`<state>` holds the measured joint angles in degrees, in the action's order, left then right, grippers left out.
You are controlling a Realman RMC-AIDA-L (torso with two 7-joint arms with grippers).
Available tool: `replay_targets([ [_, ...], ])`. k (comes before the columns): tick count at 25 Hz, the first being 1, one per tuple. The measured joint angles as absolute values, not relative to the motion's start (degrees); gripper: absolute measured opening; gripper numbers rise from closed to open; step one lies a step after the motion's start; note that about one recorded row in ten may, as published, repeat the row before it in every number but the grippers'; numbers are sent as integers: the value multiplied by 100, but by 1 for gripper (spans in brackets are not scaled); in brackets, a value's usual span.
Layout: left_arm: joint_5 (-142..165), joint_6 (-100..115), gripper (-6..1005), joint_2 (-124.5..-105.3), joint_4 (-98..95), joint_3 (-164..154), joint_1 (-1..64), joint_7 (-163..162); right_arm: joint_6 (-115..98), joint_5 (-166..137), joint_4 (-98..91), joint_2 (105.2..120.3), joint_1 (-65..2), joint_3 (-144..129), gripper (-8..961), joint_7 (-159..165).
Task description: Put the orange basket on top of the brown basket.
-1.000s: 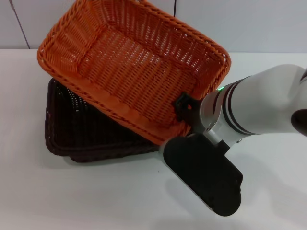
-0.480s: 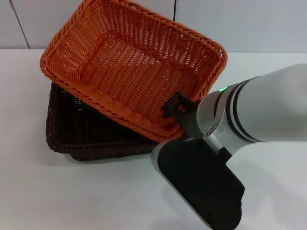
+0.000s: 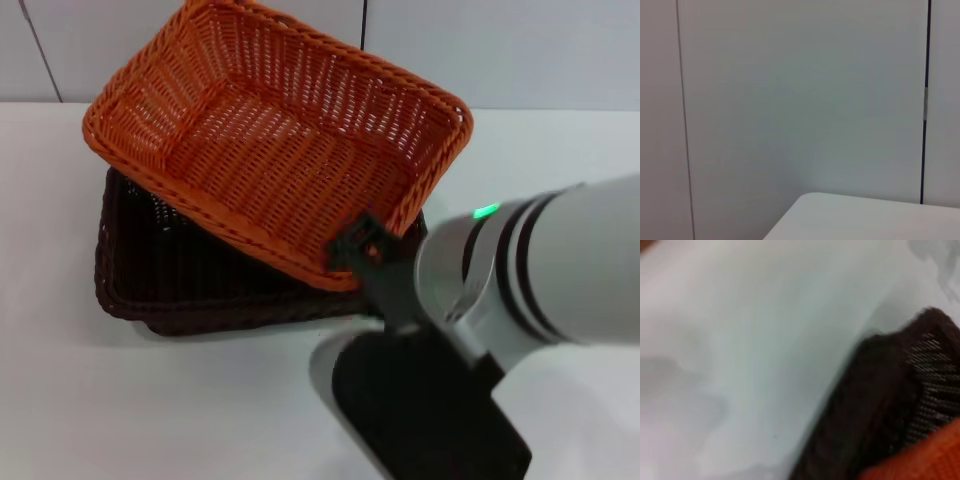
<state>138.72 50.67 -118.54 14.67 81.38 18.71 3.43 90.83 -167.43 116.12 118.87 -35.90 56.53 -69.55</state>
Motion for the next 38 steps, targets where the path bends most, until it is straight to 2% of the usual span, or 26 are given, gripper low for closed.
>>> replay_targets([
  [7,13872,5054,778,-11846,1466,8146,1868,356,9046,-16711,11555,11952,-3392,5070,494,-6418],
  [11,13870,5054,778,-11845,1467,8172,1841,372,8174,-16712,11547,11967,-3284,5010,494,-5724],
  [14,13869,5054,778,-11842,1449,8174,1835,373,6931,-16721,11433,11935,-3152,5204,493,-5085],
  [18,13869,5069,778,-11837,1367,8182,1860,388,4481,-16724,11251,11926,-2488,6166,493,-3681],
  [19,13868,5077,778,-11835,1362,8184,1865,384,4481,-16724,11251,11926,-2488,6166,493,-3681],
  [25,13869,5161,778,-11830,1409,8221,1850,378,1161,-16715,10310,11933,-778,7573,494,-2239],
  [28,13855,5202,778,-11833,1414,8440,1832,345,-1216,-16611,9105,11946,174,8077,494,-931],
  [32,13854,5213,778,-11835,1381,8622,1816,343,-2581,-16230,7953,11939,413,8289,494,-343],
  [38,13858,5272,778,-11832,1402,8644,1730,340,-5350,-14997,5646,11952,245,8199,493,-311],
])
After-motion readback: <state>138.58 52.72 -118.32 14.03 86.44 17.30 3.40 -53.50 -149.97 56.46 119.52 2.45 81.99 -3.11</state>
